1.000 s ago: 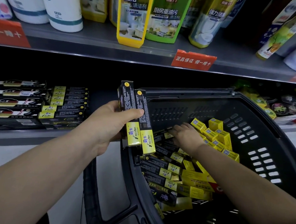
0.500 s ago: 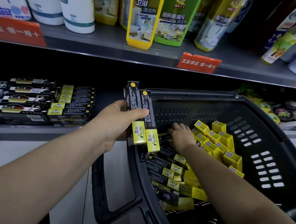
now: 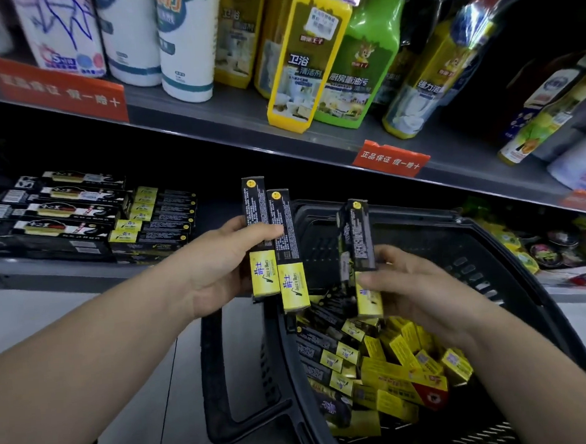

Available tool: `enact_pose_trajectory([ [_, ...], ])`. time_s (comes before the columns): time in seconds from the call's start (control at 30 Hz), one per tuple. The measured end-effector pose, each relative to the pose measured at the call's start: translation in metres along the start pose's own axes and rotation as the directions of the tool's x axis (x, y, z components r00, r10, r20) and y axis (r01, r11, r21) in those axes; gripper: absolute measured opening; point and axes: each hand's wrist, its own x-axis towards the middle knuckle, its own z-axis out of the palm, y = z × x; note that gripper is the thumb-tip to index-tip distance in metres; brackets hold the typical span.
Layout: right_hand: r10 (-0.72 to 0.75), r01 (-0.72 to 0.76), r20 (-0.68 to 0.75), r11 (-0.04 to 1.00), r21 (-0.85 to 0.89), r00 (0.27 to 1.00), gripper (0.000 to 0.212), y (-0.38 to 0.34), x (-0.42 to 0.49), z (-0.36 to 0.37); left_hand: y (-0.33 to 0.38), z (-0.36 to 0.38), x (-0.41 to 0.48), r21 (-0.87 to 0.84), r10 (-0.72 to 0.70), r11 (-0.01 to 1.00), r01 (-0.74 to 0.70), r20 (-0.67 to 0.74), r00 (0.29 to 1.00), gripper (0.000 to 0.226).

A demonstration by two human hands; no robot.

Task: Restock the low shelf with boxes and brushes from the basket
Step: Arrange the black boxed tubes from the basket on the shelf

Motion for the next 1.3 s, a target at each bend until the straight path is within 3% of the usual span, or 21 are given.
enact_pose_trajectory([
  [0.1,-0.055,0.06,0.052,0.992,-0.107,0.997,0.088,-0.025,0.011,0.042,-0.002,-0.011,-0.012,-0.029,0.017,0.999,-0.017,-0.006,1.0,0.034],
  [0.2,-0.091,0.127,0.214,0.979,-0.159,0.973,0.102,-0.044,0.032,0.077,-0.001,-0.034,-0.025,-0.036,0.057,0.998,-0.057,-0.001,0.998,0.036],
  [0.27,-0.083,0.146,0.312,0.972,-0.184,0.946,0.103,-0.054,0.049,0.098,0.004,-0.055,-0.031,-0.024,0.083,0.996,-0.083,-0.02,0.996,0.041],
  [0.33,-0.074,0.136,0.342,0.978,-0.16,0.937,0.088,-0.061,0.068,0.115,0.011,-0.077,-0.032,0.016,0.097,0.995,-0.096,-0.039,0.995,0.044],
  [0.43,-0.049,0.07,0.289,0.996,-0.061,0.956,0.056,-0.068,0.106,0.135,0.021,-0.115,-0.027,0.122,0.069,0.991,-0.058,-0.09,0.994,0.029],
  [0.5,-0.021,0.03,0.197,0.999,-0.042,0.98,0.052,-0.069,0.135,0.145,0.025,-0.141,-0.021,0.174,0.062,0.984,-0.031,-0.174,0.983,0.022],
  [0.57,0.003,0.005,0.095,0.997,-0.08,0.995,0.051,-0.066,0.163,0.15,0.027,-0.167,-0.014,0.292,0.097,0.957,0.005,-0.336,0.937,0.032],
  [0.63,-0.004,0.003,-0.009,0.994,-0.105,1.0,0.041,-0.062,0.192,0.151,0.026,-0.192,-0.005,0.441,0.14,0.89,0.115,-0.506,0.851,0.059],
  [0.73,-0.053,0.033,-0.185,0.994,-0.109,0.981,0.041,-0.058,0.233,0.151,0.025,-0.213,0.006,0.381,0.165,0.915,0.134,-0.656,0.737,0.048],
  [0.8,-0.087,0.045,-0.246,0.984,-0.171,0.965,0.039,-0.056,0.257,0.153,0.027,-0.22,0.012,0.322,0.16,0.942,0.094,-0.678,0.717,0.036],
  [0.93,-0.162,0.061,-0.241,0.924,-0.379,0.957,0.035,-0.047,0.299,0.165,0.03,-0.226,0.024,0.255,0.151,0.966,0.036,-0.677,0.721,0.033],
  [1.1,-0.065,-0.007,-0.176,0.924,-0.381,0.982,0.027,-0.038,0.344,0.178,0.031,-0.225,0.037,0.262,0.188,0.965,-0.006,-0.676,0.712,0.037],
  [1.3,0.007,-0.032,-0.048,0.83,-0.556,0.999,0.042,-0.023,0.364,0.178,0.032,-0.227,0.048,0.242,0.185,0.97,-0.019,-0.686,0.704,0.041],
])
